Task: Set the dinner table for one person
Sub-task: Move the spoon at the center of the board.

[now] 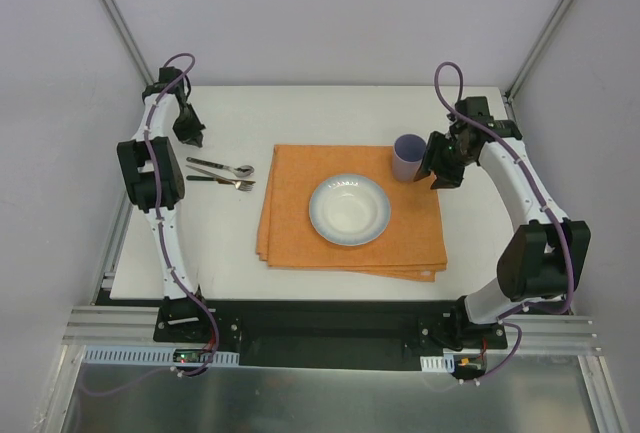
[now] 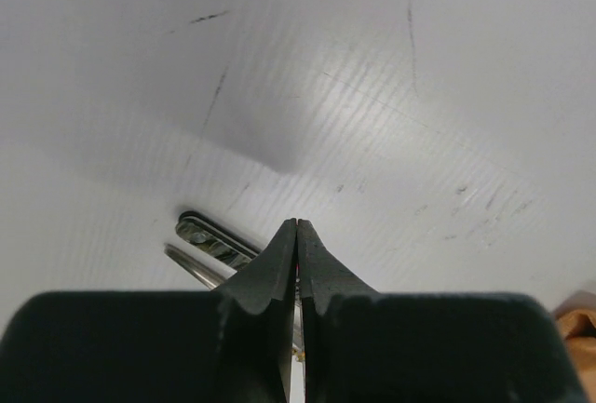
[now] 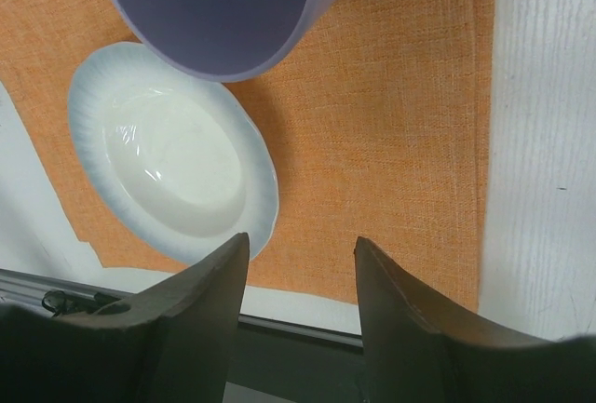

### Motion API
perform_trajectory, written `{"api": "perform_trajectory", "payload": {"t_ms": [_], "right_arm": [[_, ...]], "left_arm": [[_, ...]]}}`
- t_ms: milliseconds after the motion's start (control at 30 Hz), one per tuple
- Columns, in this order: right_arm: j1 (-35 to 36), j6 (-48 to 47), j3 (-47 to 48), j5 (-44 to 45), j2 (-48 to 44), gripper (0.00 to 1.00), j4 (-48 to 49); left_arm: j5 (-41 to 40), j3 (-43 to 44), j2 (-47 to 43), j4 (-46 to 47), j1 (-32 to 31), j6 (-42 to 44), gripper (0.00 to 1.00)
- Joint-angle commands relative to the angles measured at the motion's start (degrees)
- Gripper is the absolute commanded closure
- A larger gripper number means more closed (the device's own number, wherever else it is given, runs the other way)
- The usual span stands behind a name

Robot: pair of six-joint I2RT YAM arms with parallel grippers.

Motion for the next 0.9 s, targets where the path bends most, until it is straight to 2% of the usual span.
{"api": "perform_trajectory", "payload": {"t_ms": [0,133,433,867], "right_arm": [[1.4,0.5,0.0,0.7,-0.4,0.48,-1.1],[1.8,1.0,0.9,0.8,0.3,0.48,-1.2],[3.5,1.3,3.6,1.2,1.6,0.48,-1.6],[4.1,0.9,2.2,1.4,0.5,0.48,-1.4]], "left_arm": [[-5.9,0.3,-0.9,-1.7,1.7,1.6,1.00],[-6.8,-0.6,-1.1,-2.4,2.8,1.8,1.00],[-3.4,-3.6,-0.6,-3.1,4.3,3.6,1.00],[-1.2,-7.7,-2.3,-3.4,4.4,3.8,1.00]]}}
